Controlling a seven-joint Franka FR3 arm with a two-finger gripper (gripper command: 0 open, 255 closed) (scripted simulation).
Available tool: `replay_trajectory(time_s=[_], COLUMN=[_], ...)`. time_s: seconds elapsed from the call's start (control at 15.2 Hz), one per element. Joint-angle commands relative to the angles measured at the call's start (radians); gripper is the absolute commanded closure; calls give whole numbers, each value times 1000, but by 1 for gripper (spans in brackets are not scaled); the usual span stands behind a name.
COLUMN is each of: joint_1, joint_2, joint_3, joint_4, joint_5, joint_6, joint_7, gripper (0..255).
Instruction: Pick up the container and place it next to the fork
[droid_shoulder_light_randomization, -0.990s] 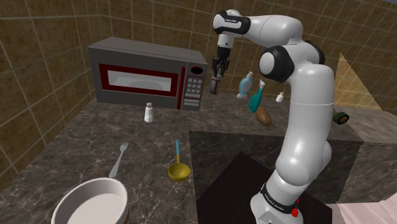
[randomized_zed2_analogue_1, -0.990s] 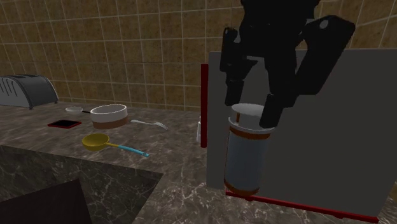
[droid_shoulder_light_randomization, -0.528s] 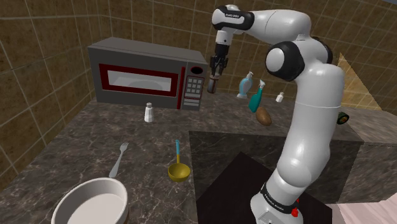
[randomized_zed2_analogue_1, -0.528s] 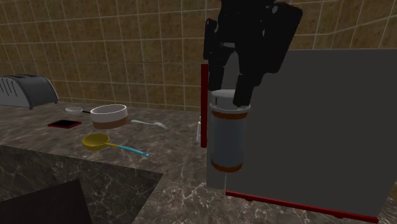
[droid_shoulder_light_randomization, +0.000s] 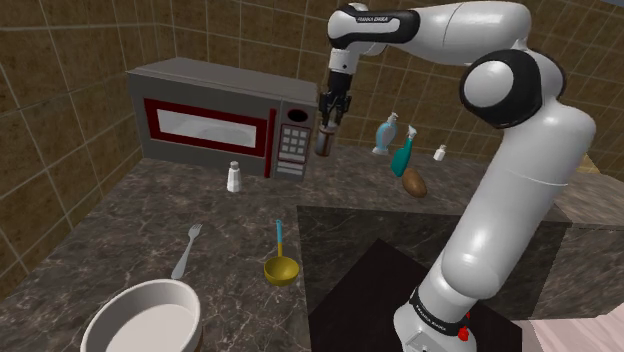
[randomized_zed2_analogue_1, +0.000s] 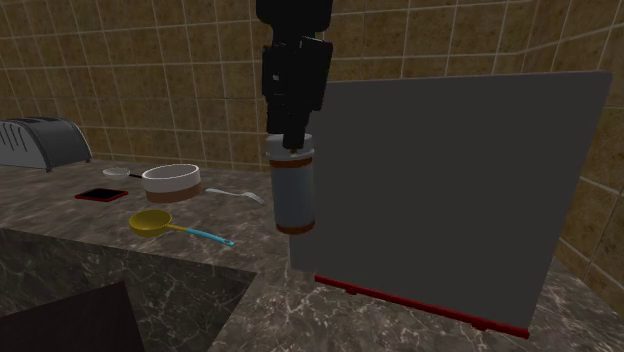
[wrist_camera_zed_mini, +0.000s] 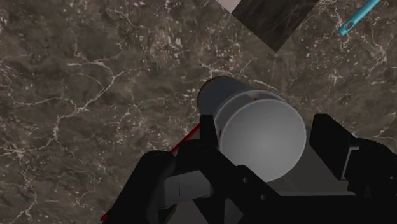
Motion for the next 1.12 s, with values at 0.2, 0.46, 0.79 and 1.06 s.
replay_trajectory(time_s=[0.2,0.46,0.79,1.06], joint_1=[67,112,166,208], joint_2=[-84,-143,-195,-218], joint_3=[61,112,179,235], joint_4=[-95,-165,-224,-251], joint_5=[-5,-4,8,23], joint_6=[22,42,62,76], joint_7=[121,217,336,430], gripper=[255,255,255,255])
